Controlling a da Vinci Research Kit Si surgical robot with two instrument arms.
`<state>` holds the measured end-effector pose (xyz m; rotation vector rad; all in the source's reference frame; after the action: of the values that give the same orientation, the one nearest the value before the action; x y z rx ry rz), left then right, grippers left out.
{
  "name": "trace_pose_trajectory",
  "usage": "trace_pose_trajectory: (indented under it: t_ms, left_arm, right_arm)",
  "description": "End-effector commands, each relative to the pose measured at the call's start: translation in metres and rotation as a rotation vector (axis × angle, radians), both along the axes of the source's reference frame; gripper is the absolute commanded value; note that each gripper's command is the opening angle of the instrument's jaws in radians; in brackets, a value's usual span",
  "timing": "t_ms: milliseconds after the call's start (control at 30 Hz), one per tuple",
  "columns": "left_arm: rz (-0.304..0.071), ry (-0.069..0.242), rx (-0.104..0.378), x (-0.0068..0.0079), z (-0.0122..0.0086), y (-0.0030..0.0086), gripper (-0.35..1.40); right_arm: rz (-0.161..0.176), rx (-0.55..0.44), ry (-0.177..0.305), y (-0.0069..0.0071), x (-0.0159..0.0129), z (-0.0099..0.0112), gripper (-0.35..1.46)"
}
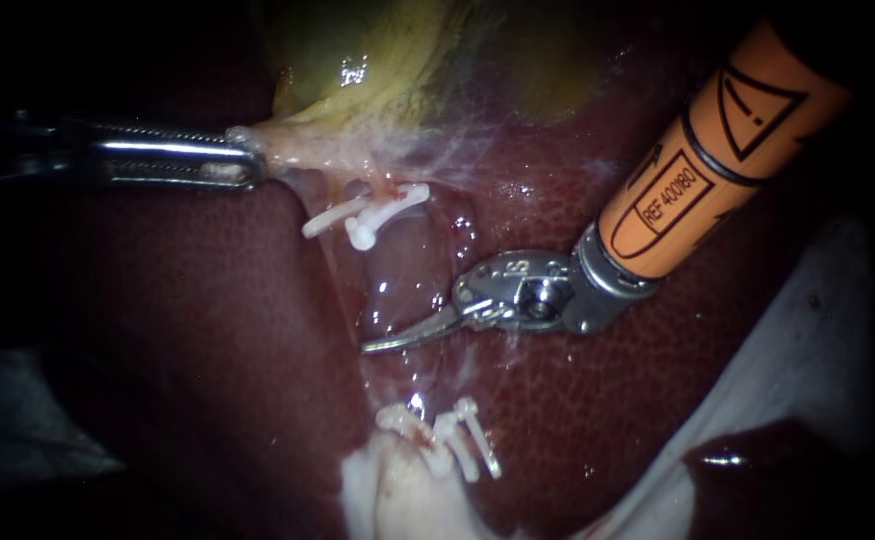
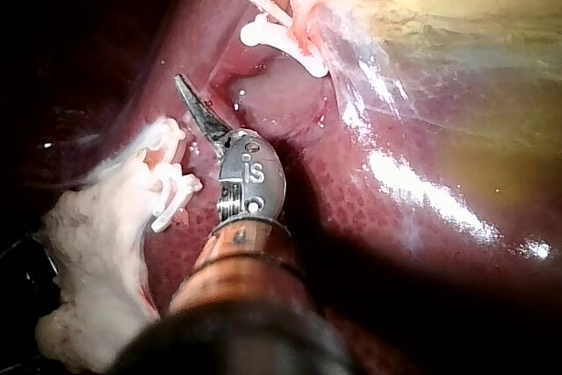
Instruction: Go back from the cut right tube
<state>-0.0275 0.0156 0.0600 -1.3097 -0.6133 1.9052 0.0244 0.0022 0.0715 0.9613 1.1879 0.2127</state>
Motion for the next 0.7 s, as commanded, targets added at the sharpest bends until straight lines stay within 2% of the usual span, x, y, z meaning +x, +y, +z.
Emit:
trace_pose_trajectory:
  t_ms: [33, 100, 133, 200, 267, 433, 467, 500, 533, 567, 667, 700]
  left_arm:
    - [0.000, 0.000, 0.000, 0.0000, 0.0000, 0.0000, -0.35]
    - [0.000, 0.000, 0.000, 0.0000, 0.0000, 0.0000, -0.35]
    - [0.000, 0.000, 0.000, 0.0000, 0.0000, 0.0000, -0.35]
    - [0.000, 0.000, 0.000, 0.0000, 0.0000, 0.0000, -0.35]
    - [-0.002, 0.002, -0.001, 0.0000, 0.0000, 0.0000, -0.35]
    - [-0.002, 0.002, -0.001, 0.0000, 0.0000, 0.0000, -0.35]
    - [-0.002, 0.002, -0.001, 0.0000, 0.0001, 0.0000, -0.35]
    - [-0.002, 0.002, -0.001, 0.0000, 0.0001, 0.0000, -0.35]
    - [-0.002, 0.001, -0.001, 0.0000, 0.0001, 0.0000, -0.35]
    - [-0.002, 0.001, -0.001, 0.0001, 0.0001, 0.0000, -0.35]
    - [-0.001, 0.001, -0.001, 0.0001, 0.0001, 0.0001, -0.35]
    - [-0.001, 0.001, -0.001, 0.0001, 0.0002, 0.0001, -0.35]
  right_arm:
    - [-0.002, 0.003, 0.005, 0.0000, 0.0000, -0.0001, -0.35]
    - [-0.001, 0.004, 0.008, -0.0001, 0.0002, -0.0002, 0.36]
    - [0.009, 0.000, 0.002, -0.0002, 0.0004, -0.0003, 0.79]
    - [0.039, -0.010, -0.012, -0.0003, 0.0006, -0.0004, 1.19]
    - [0.058, -0.016, -0.022, -0.0003, 0.0007, -0.0005, 1.26]
    - [0.060, -0.017, -0.023, -0.0004, 0.0004, -0.0005, 1.30]
    - [0.072, -0.021, -0.028, -0.0005, 0.0001, -0.0006, 1.31]
    - [0.094, -0.029, -0.039, -0.0006, -0.0002, -0.0007, 1.31]
    - [0.131, -0.042, -0.057, -0.0007, -0.0005, -0.0009, 1.36]
    - [0.189, -0.058, -0.087, -0.0009, -0.0011, -0.0014, 1.43]
    - [0.345, -0.106, -0.173, -0.0014, -0.0029, -0.0031, 1.43]
    - [0.367, -0.140, -0.181, -0.0015, -0.0035, -0.0037, 1.43]
